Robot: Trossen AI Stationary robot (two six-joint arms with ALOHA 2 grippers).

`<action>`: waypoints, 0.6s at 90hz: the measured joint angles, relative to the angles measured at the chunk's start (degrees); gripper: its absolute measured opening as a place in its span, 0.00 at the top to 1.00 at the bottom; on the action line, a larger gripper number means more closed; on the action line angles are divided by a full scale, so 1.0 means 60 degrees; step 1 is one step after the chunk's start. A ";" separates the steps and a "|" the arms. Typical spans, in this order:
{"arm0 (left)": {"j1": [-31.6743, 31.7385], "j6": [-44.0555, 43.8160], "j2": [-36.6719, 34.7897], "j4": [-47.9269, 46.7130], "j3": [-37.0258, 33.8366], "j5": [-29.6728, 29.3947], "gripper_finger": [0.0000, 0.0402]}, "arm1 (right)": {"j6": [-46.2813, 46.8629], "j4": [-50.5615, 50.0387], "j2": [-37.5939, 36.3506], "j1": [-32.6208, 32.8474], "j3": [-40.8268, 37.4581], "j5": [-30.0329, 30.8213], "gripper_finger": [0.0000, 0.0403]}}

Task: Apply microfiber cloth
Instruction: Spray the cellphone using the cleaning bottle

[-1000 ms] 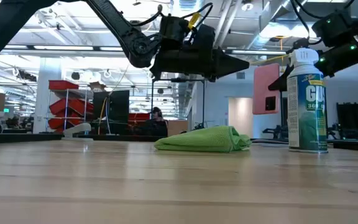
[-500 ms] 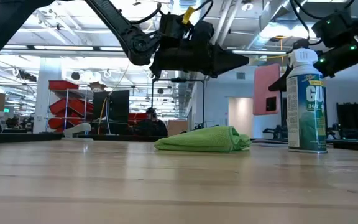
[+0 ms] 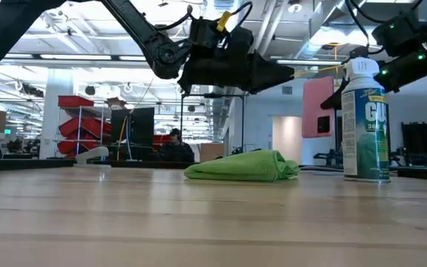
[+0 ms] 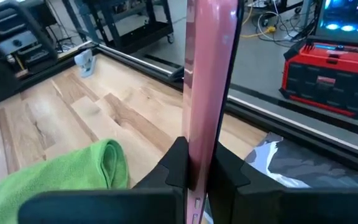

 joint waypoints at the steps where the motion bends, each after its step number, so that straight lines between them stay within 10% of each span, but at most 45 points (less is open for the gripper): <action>1: 0.0015 0.0006 0.0000 -0.0036 0.0000 0.0000 0.57 | 0.0000 -0.0002 0.0002 0.0000 0.0000 0.0000 0.96; 32: 0.0437 0.0339 0.0040 -0.2619 -0.0001 -0.0076 0.55 | -0.0047 0.0000 -0.0001 -0.0001 0.0000 0.0000 0.96; 54: -0.0361 0.0202 0.1517 0.0162 0.0083 -0.0641 0.56 | -0.0113 0.0087 -0.0001 -0.0310 0.0000 -0.0001 0.96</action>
